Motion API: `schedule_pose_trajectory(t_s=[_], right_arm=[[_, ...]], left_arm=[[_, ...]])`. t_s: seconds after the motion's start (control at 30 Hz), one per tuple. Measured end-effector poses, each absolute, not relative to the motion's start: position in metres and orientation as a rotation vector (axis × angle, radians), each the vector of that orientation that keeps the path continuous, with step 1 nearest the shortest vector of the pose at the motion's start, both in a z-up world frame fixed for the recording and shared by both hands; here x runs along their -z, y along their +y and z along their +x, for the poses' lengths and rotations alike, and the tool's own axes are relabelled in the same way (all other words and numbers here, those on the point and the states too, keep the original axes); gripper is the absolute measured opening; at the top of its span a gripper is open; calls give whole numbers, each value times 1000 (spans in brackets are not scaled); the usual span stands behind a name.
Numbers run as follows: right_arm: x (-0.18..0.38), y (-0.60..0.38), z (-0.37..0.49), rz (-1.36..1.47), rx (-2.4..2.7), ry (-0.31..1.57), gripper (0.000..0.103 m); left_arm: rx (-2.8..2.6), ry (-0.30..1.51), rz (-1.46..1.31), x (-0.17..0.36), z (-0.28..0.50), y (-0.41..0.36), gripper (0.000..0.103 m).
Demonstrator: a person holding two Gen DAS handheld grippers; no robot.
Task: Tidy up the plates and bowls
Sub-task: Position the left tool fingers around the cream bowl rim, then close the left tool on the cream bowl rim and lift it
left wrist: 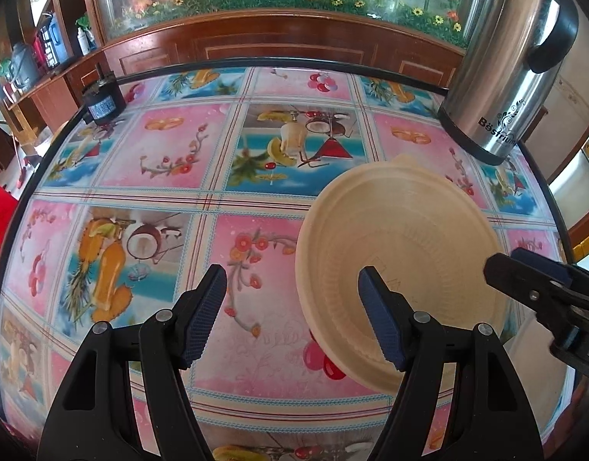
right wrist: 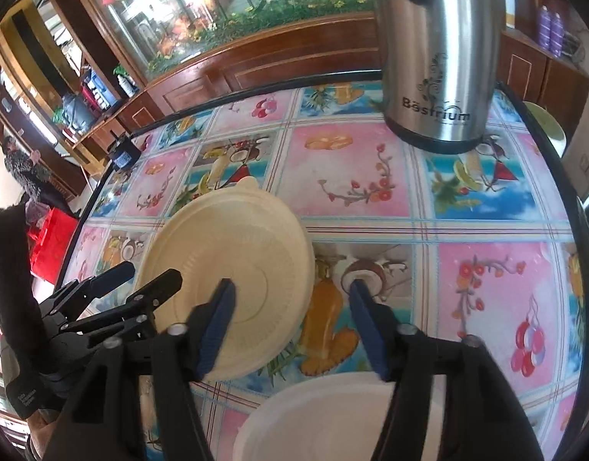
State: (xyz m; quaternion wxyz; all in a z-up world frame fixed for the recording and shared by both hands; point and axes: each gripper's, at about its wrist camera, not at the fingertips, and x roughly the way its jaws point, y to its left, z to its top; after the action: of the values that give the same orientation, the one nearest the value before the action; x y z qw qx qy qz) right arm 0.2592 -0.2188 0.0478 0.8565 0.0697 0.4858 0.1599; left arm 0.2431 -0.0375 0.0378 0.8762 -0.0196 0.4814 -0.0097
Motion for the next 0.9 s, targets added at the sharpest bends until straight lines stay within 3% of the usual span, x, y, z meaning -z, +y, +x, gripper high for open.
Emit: schedule_pose_trajectory(t_s=[0.1,0.13,0.17,0.2,0.3,0.9], right_arm=[[-42,-216,264,144,-344,1032,41],[-41,-216,265,150,-344,1032,32],[-40,-217,266,154,-344,1031,25],[-38,-217,266,154,-345,1031,21],[-37,-217,261,158,-353,1028,16],[-50,-199,210,148,-383,1008,16]], left_arm=[[31,1010,-52,-36,245,-38,69],[32,1004,-60,-36,245,-37,50],[29,1009,-65,-35,245,-36,22],[31,1028,-69,-34,246,-35,15],[40,1028,-58,-35,244,-35,14],[8,987,-66,-59,178,-14,14]])
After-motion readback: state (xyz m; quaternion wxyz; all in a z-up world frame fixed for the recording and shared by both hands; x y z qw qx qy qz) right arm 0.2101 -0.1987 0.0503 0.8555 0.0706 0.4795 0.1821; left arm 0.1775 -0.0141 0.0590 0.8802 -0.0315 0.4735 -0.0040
